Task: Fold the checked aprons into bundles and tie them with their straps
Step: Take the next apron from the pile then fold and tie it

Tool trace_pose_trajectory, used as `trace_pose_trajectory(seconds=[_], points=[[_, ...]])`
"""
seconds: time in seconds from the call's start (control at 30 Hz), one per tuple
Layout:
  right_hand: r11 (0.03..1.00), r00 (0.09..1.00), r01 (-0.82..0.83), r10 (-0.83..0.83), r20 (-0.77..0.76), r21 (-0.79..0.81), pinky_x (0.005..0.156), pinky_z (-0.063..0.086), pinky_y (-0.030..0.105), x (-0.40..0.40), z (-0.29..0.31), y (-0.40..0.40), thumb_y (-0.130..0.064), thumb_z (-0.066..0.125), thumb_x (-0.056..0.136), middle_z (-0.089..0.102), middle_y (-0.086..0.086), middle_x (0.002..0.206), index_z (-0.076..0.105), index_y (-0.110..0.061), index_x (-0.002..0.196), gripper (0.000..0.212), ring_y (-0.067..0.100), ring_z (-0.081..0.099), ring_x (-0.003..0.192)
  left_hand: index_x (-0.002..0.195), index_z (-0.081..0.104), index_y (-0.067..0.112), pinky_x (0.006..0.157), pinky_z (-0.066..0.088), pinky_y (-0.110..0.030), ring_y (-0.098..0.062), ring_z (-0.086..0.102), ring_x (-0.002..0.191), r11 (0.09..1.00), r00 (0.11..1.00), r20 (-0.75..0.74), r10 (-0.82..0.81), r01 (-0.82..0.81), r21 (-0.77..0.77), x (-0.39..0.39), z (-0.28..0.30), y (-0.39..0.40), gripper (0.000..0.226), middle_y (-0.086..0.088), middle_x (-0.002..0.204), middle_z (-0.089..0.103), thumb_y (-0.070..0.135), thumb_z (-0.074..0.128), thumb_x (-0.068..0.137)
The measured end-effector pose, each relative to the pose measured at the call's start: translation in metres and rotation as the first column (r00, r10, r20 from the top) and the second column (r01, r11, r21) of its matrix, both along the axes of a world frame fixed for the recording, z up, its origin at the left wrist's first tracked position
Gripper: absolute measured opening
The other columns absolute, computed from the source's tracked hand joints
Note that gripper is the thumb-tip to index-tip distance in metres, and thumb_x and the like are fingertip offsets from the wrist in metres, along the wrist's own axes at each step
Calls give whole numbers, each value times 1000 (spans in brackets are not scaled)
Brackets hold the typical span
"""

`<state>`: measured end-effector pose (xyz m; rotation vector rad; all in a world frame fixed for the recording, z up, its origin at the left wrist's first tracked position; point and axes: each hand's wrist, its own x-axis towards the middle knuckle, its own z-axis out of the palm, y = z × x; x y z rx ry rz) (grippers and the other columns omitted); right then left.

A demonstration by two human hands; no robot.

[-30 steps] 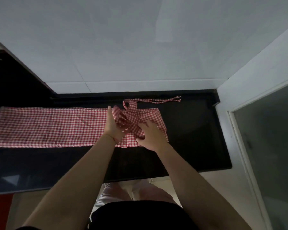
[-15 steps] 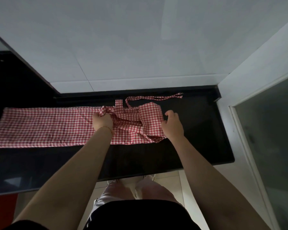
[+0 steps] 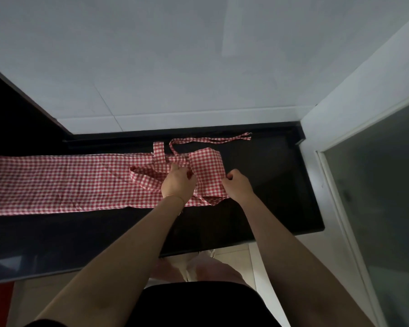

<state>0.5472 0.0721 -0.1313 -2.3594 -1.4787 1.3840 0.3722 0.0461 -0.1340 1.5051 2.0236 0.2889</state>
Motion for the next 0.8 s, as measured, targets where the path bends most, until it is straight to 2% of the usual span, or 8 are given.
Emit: trace_pose_trajectory(seconds=[0.13, 0.2, 0.27, 0.37, 0.47, 0.57, 0.67, 0.8], points=[[1000, 1000, 4, -3, -22, 18, 65, 48, 25, 3, -1, -3, -25, 51, 99, 58, 1, 98, 49, -19, 113, 16, 14, 62, 82, 92, 68, 11, 75, 49, -34, -18, 60, 82, 979, 996, 24, 89, -83, -184, 13, 2, 20, 44, -3, 98, 64, 50, 46, 97], [1000, 1000, 8, -7, -30, 23, 63, 46, 24, 2, -1, -4, -26, 51, 99, 58, 1, 99, 49, -19, 114, 16, 13, 62, 82, 101, 66, 12, 101, 41, -45, -24, 59, 102, 935, 981, 64, 185, -155, -320, 17, 2, 27, 52, -5, 105, 66, 56, 41, 95], [1000, 999, 12, -11, -39, 25, 62, 46, 24, 2, -2, -5, -26, 50, 99, 59, 1, 99, 48, -18, 114, 17, 13, 62, 81, 108, 66, 16, 109, 35, -49, -28, 56, 114, 918, 978, 60, 201, -167, -359, 19, 2, 29, 44, -6, 116, 65, 53, 46, 93], [1000, 999, 5, -4, -51, 28, 60, 45, 24, 6, -2, -5, -24, 51, 99, 57, 0, 94, 48, -17, 115, 17, 13, 61, 78, 76, 58, 17, 89, 50, -40, -21, 62, 83, 943, 947, 201, 252, -193, -271, 17, 2, 28, 27, -4, 85, 66, 36, 50, 94], [999, 999, -11, 12, -42, 33, 59, 42, 24, 11, -3, -4, -21, 53, 99, 54, -2, 91, 48, -16, 116, 19, 12, 58, 79, 63, 44, 18, 51, 34, -26, -11, 38, 53, 934, 867, 347, 357, -323, -154, 12, 11, 19, 31, 4, 57, 43, 27, 48, 93], [998, 998, 51, -50, -40, 25, 58, 42, 25, 7, -2, -2, -29, 48, 102, 56, -1, 92, 50, -15, 116, 20, 12, 59, 78, 72, 52, 16, 50, 32, -24, -12, 44, 55, 965, 954, 163, 251, -235, -113, 0, 12, 14, 28, 3, 62, 51, 32, 49, 94], [997, 996, 79, -78, -33, 23, 58, 40, 24, 1, -1, -1, -38, 48, 101, 56, -2, 92, 52, -15, 114, 27, 10, 57, 77, 107, 56, 12, 60, 44, -31, -17, 57, 77, 973, 988, -85, 132, -146, -179, -9, 9, 12, 23, -2, 94, 62, 31, 54, 95], [994, 993, -46, 34, 115, 103, 68, 50, 28, -4, -2, -7, -33, 56, 98, 56, 0, 101, 48, -19, 113, 22, 12, 59, 83, 124, 50, 10, 101, 43, -46, -28, 50, 116, 991, 961, -277, 11, 25, 129, -7, -2, 1, 37, -10, 126, 53, 11, 47, 87]])
